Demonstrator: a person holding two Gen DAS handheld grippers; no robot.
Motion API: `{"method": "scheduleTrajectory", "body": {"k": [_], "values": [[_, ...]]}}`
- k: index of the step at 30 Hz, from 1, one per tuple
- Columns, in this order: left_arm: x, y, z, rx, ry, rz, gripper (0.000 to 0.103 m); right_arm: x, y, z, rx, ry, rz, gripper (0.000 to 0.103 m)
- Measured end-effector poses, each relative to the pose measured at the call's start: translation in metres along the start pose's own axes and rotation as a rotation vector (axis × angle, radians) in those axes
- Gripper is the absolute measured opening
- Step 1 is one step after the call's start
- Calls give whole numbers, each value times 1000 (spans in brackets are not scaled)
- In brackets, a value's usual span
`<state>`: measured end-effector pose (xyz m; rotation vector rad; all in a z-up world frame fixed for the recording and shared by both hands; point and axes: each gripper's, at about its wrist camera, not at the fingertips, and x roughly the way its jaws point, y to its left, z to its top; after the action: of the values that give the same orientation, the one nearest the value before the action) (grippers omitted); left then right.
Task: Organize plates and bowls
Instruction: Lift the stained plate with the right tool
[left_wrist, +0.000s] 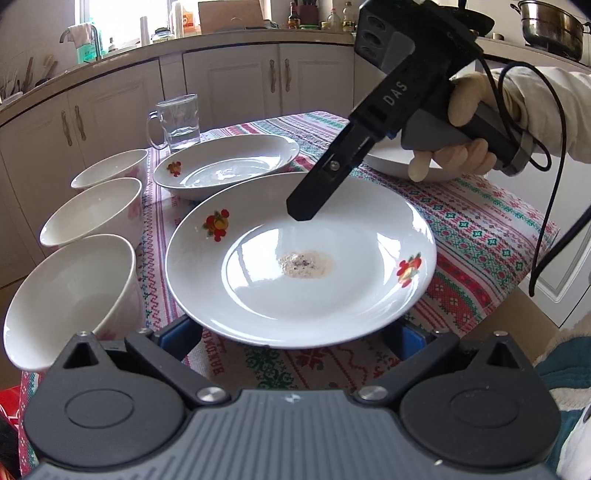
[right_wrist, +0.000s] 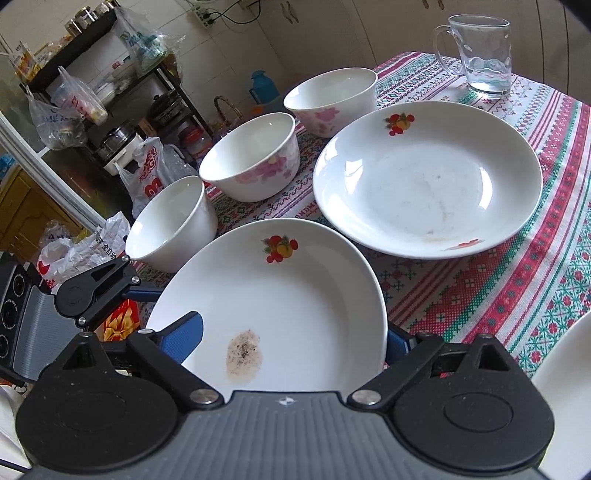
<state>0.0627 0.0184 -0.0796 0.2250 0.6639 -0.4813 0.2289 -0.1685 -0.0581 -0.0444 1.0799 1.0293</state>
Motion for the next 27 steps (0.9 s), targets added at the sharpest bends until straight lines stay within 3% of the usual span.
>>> {"method": "scheduleTrajectory", "body": {"k": [15, 27], "values": [[-9, 1, 13, -4, 13, -39, 102, -20, 10, -7, -1, -40, -18, 100], [-2, -4, 52, 87, -6, -100, 102, -66, 4, -24, 34, -121, -88, 100]]}}
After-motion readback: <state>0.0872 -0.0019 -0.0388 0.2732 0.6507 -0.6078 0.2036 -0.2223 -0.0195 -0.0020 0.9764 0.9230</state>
